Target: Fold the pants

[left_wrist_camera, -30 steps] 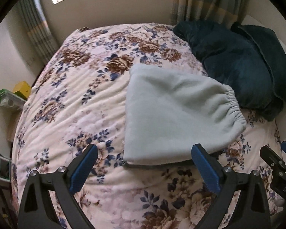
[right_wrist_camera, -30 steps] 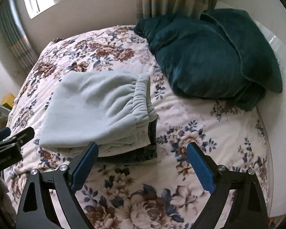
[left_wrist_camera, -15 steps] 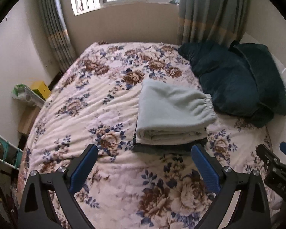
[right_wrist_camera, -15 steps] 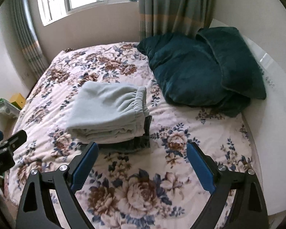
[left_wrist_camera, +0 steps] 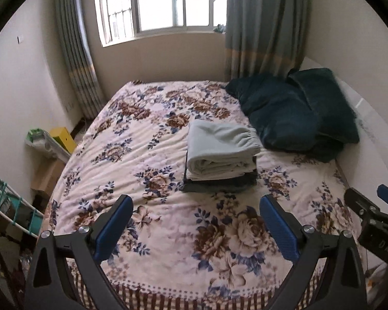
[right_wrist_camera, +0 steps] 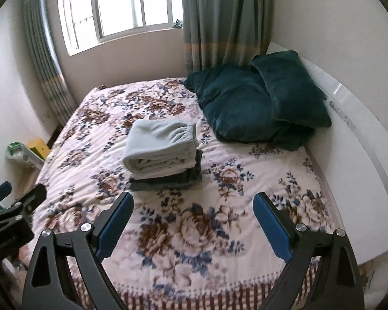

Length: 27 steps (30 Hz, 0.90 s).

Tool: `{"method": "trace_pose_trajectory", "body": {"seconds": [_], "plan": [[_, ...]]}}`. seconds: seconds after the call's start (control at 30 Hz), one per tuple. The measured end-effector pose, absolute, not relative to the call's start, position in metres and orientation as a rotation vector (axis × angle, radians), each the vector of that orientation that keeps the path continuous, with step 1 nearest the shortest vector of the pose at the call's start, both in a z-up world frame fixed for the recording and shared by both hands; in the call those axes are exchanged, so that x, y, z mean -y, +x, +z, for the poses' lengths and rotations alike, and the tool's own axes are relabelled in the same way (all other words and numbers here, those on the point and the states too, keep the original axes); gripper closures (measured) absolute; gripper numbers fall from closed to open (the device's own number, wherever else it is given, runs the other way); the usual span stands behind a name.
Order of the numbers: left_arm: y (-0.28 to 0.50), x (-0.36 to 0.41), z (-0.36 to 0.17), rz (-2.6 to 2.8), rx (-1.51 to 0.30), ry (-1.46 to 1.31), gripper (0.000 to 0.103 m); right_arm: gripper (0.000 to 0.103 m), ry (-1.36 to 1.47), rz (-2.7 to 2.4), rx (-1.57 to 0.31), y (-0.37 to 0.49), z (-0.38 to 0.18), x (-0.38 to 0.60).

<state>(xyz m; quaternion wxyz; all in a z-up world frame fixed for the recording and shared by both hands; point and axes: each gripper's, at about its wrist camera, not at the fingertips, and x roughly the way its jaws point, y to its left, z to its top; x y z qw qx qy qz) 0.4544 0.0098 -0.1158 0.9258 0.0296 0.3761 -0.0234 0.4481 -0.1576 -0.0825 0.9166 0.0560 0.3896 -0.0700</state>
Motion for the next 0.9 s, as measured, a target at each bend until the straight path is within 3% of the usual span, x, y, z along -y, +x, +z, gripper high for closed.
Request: {"method": "trace_pose_trajectory", "body": {"seconds": [0.47, 0.9], "plan": [[0.323, -0.015, -0.038, -0.019, -0.674, 0.052, 0.003, 0.007, 0.099, -0.131, -0.670, 0.273, 0.020, 0.154], [0.297, -0.002, -0.026, 0.022, -0.614, 0.046, 0.003, 0.007, 0.061, -0.048, -0.636, 0.241, 0.063, 0.164]]}}
